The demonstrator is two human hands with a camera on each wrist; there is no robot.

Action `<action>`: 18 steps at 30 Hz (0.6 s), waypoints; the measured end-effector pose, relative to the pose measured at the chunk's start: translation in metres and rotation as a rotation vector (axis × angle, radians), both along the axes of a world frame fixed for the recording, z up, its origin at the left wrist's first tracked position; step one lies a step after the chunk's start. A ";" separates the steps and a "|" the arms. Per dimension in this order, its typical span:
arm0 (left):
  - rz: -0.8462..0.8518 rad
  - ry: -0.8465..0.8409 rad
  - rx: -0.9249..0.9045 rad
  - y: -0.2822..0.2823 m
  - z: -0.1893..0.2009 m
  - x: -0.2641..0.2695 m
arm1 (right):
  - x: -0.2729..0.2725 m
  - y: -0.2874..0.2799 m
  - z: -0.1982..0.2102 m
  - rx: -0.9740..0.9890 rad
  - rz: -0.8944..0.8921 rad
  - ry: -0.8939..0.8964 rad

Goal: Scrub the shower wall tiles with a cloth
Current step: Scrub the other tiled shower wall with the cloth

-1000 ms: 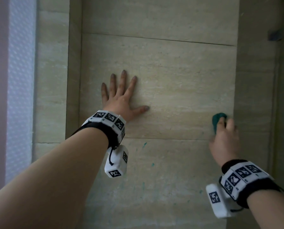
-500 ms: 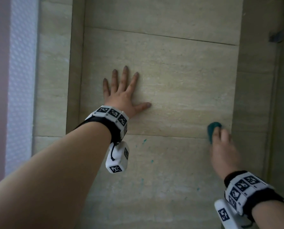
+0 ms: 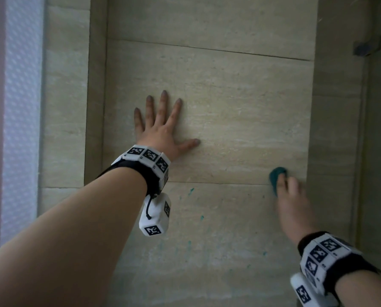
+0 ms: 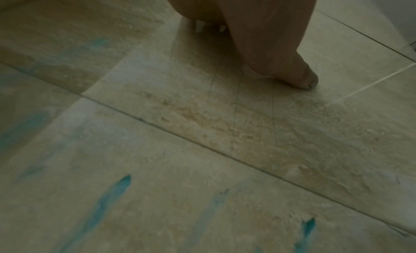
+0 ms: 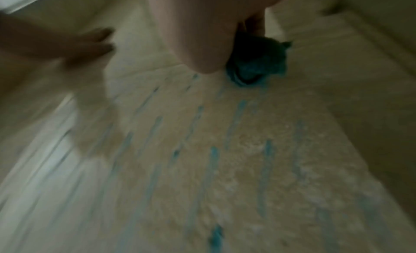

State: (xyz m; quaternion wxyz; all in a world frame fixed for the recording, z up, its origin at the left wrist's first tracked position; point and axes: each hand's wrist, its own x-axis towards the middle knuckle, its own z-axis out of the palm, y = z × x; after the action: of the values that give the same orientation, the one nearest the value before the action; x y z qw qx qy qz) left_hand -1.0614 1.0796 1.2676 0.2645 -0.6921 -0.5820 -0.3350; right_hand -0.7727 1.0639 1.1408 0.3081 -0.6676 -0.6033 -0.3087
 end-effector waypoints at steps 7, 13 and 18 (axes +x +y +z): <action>-0.006 -0.010 0.014 0.001 -0.001 0.002 | -0.014 0.002 -0.003 0.015 -0.055 0.302; -0.013 -0.016 0.012 0.000 -0.001 0.003 | 0.001 -0.001 -0.018 -0.029 0.028 0.051; -0.009 -0.017 0.022 0.001 -0.002 0.003 | 0.024 -0.003 -0.013 -0.030 -0.121 0.349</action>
State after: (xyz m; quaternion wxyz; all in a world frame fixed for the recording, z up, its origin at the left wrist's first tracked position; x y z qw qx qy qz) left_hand -1.0586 1.0809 1.2656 0.2656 -0.6888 -0.5777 -0.3485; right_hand -0.7490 1.0604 1.1275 0.3788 -0.7508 -0.5039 -0.1972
